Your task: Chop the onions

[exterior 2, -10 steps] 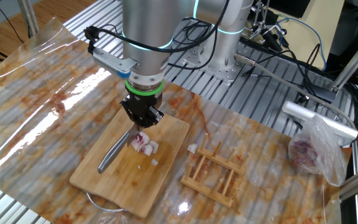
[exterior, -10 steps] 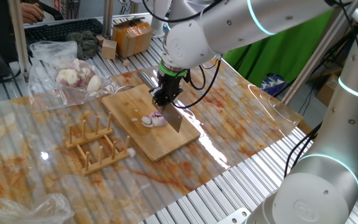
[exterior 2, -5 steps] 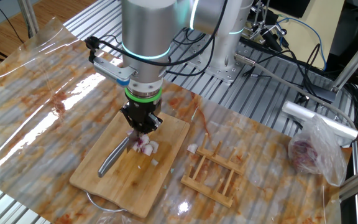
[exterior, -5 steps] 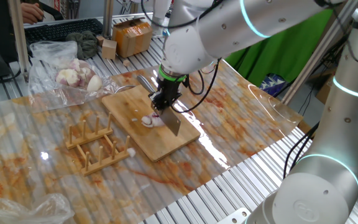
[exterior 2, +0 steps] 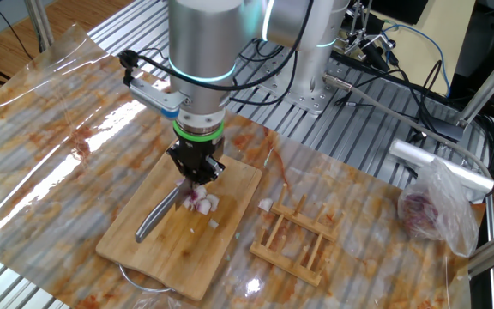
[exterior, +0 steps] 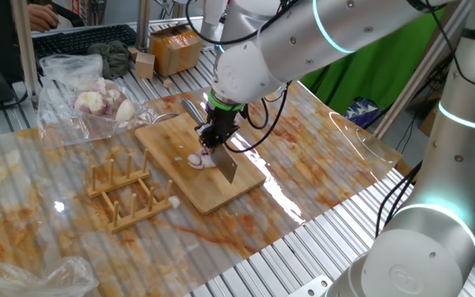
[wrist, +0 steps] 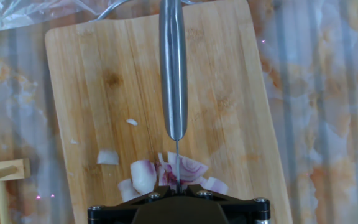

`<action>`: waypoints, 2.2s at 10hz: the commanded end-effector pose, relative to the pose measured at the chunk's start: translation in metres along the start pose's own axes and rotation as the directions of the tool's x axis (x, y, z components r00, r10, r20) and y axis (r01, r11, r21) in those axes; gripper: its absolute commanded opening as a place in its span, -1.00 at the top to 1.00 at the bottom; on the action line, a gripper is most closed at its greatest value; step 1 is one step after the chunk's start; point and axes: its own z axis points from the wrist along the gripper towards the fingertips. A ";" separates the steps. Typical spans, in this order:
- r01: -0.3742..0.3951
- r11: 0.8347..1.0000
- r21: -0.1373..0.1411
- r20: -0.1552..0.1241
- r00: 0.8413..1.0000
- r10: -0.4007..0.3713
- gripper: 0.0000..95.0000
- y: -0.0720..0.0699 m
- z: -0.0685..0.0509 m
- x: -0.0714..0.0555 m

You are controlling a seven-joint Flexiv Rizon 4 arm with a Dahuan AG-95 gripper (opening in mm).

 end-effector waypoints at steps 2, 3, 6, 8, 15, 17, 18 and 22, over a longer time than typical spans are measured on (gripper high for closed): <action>-0.003 1.000 0.003 0.000 1.000 0.003 1.00 0.000 -0.006 0.001; -0.004 1.000 -0.003 -0.001 1.000 0.004 1.00 0.000 -0.005 0.001; -0.011 1.000 -0.018 0.036 0.999 0.012 1.00 -0.002 0.036 0.007; -0.022 0.999 -0.031 0.006 1.000 0.022 1.00 0.000 0.028 0.003; -0.010 0.999 0.036 -0.071 0.997 0.013 1.00 0.002 -0.019 -0.006; 0.001 0.999 0.037 -0.079 0.997 0.002 1.00 -0.005 -0.027 -0.007; 0.007 0.999 0.036 -0.078 0.997 -0.004 1.00 -0.009 -0.028 -0.007; 0.003 1.000 0.022 -0.066 0.998 -0.001 1.00 -0.016 -0.022 -0.001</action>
